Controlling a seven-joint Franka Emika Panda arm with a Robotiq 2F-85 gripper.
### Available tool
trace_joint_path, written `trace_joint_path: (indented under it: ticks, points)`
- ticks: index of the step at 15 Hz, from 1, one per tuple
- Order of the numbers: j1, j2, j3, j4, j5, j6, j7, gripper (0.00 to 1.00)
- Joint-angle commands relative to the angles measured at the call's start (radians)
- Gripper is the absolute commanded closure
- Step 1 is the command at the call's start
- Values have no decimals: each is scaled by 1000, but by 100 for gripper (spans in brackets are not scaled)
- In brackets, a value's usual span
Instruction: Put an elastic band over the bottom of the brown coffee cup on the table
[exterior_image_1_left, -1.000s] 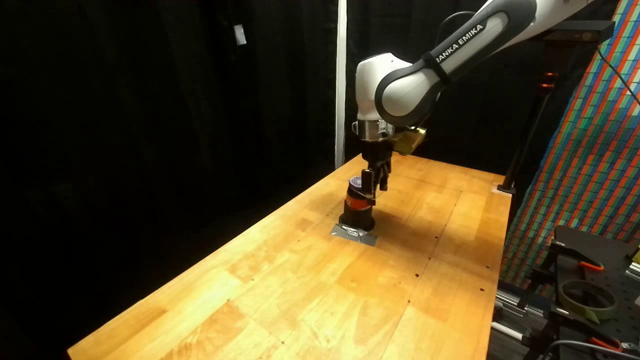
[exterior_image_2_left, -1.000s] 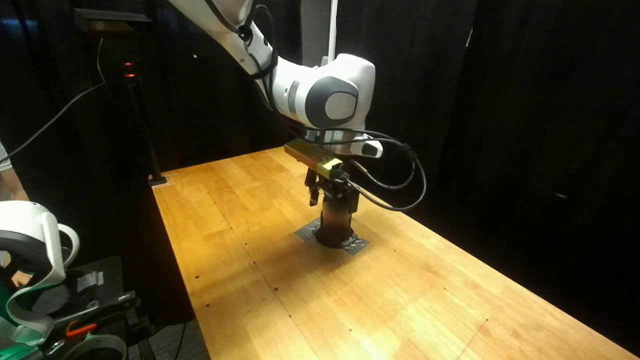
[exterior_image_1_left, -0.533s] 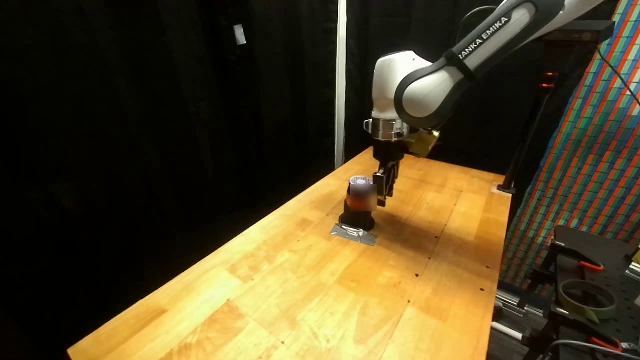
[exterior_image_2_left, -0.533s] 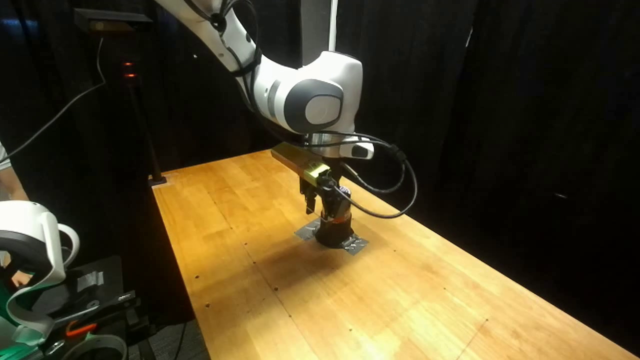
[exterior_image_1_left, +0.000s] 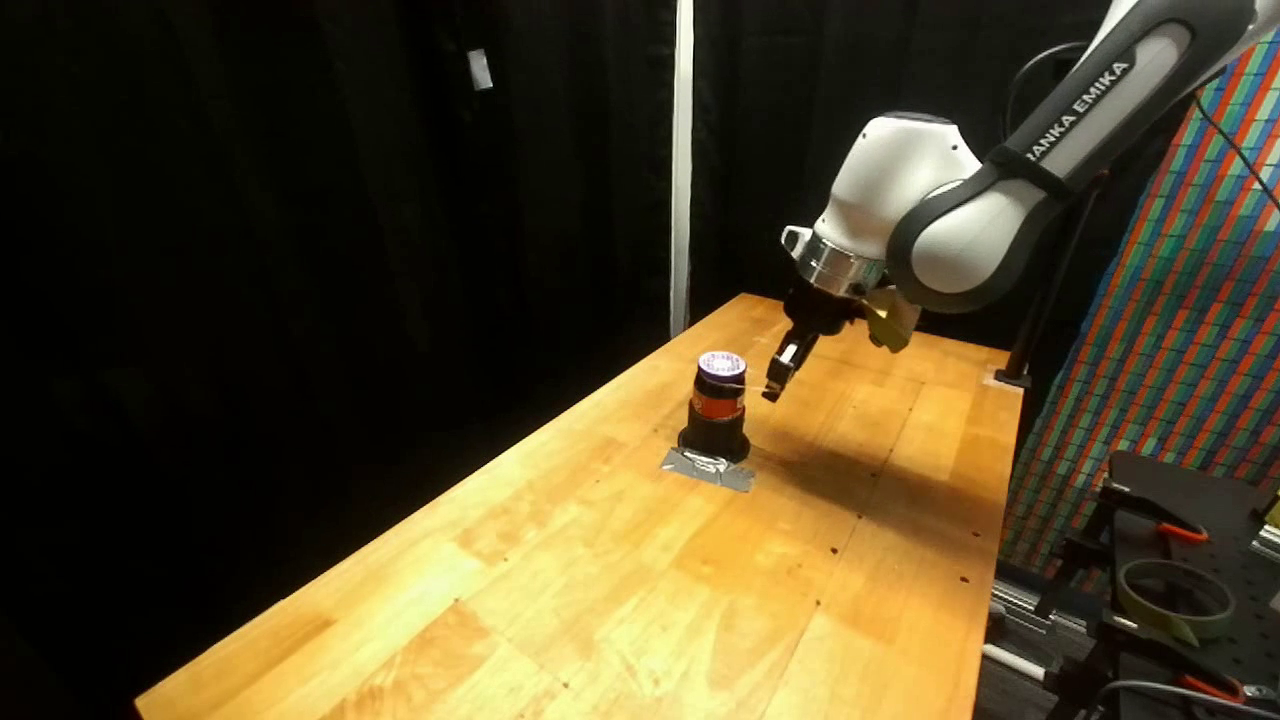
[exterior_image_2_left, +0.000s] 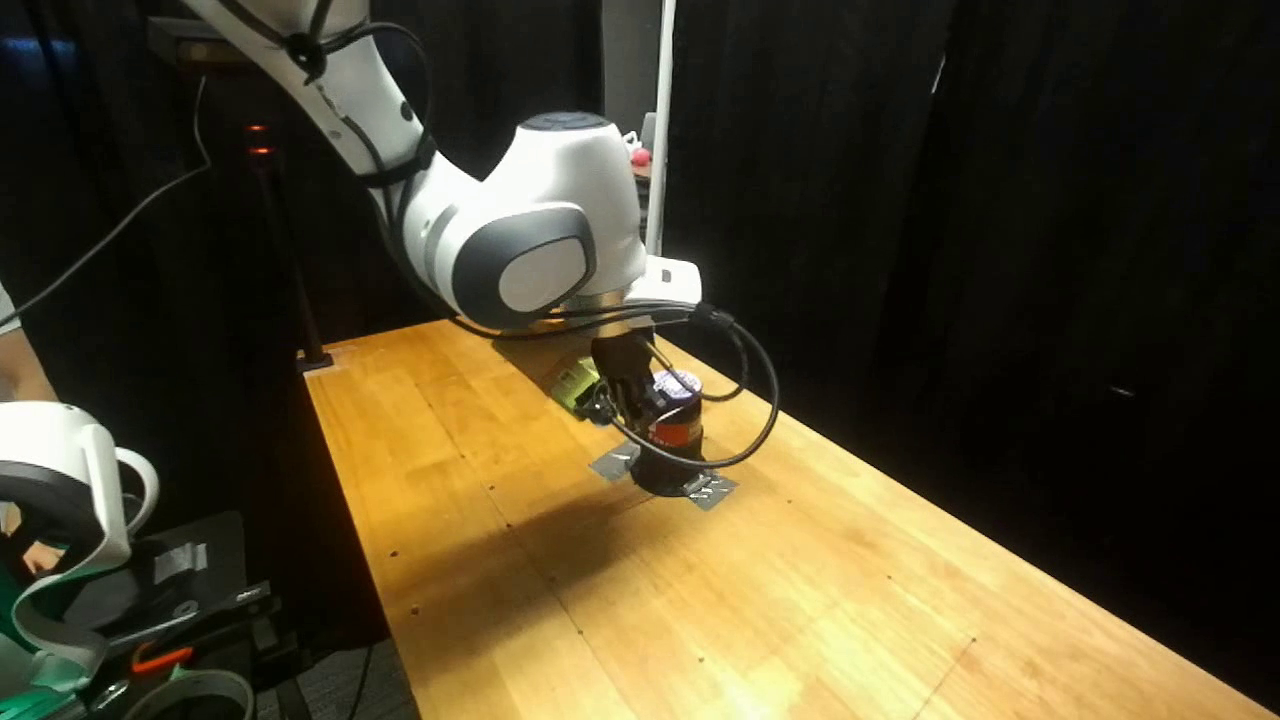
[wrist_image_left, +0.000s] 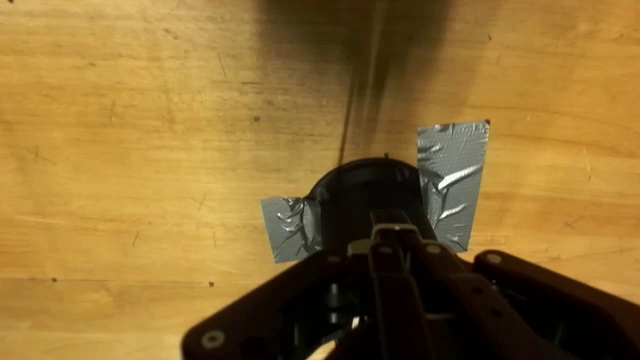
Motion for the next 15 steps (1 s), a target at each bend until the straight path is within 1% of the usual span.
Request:
trace_joint_path:
  ticks: [1, 2, 4, 7, 11, 15]
  points:
    - [-11, -62, 23, -173, 26, 270, 3, 92]
    - [-15, -63, 31, -199, 24, 328, 5, 93]
    - [-22, -49, 44, -240, 13, 436, 18, 90]
    - [-14, -37, 37, -291, 0, 568, 36, 90]
    - [-6, -15, 24, -359, -1, 796, 45, 92]
    - [-38, 12, 38, -408, -65, 950, 97, 90]
